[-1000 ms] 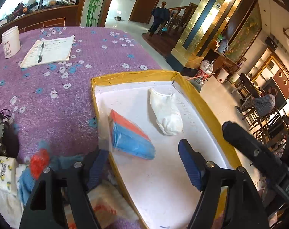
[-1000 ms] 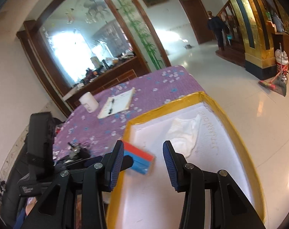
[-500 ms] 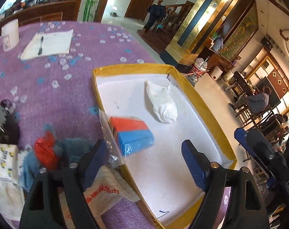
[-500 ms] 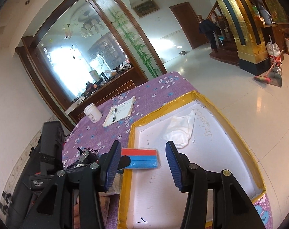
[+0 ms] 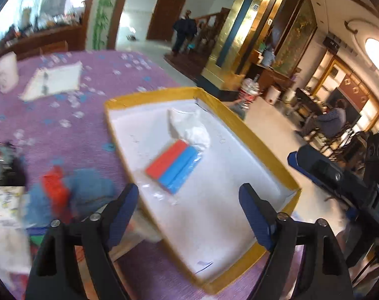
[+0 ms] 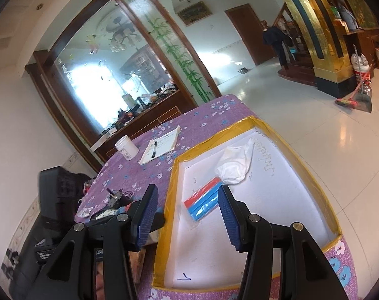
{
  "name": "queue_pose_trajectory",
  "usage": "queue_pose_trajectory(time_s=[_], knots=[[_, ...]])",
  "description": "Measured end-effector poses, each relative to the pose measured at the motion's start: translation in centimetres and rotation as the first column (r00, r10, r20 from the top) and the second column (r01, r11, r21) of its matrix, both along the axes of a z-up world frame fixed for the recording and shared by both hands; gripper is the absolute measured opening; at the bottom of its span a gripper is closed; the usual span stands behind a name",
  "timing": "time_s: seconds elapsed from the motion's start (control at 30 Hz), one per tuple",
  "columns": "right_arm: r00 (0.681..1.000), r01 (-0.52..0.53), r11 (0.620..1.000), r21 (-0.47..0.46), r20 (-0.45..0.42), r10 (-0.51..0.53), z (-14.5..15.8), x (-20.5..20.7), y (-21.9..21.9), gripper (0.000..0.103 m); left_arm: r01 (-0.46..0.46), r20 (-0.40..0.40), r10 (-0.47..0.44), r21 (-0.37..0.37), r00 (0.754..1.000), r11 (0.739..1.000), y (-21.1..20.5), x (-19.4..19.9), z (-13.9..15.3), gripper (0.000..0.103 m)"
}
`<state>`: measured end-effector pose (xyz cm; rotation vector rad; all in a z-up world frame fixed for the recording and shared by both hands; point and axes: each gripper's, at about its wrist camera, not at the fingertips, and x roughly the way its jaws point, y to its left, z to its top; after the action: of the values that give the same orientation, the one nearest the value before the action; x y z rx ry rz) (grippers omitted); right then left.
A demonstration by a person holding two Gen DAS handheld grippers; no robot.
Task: Organize soft objects
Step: 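Grasp the red plastic bag with the left tool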
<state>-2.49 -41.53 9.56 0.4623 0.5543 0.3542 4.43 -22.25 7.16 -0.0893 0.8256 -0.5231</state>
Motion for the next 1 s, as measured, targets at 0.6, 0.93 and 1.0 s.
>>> queue_pose_trajectory(time_s=[0.6,0.93,1.0], knots=[[0.929,-0.371,0.916,-0.155,-0.055,0.367,-3.7,-3.4,15.0,0.063,-0.295,0.102,0.283,0.131,0.954,0.946,16.4,-13.0,-4.1,0.102],[0.925,-0.378,0.898,-0.226,-0.129,0.357,-4.8,-3.1,17.1,0.071,-0.259,-0.037,0.272,0.208,0.961,0.943,14.2,-7.5,-6.0,0.051],[0.925,-0.377,0.897,-0.230,-0.147,0.351,-5.0,-3.1,17.2,0.071,-0.255,-0.027,0.267,0.212,0.963,0.943,13.9,-7.5,-6.0,0.030]])
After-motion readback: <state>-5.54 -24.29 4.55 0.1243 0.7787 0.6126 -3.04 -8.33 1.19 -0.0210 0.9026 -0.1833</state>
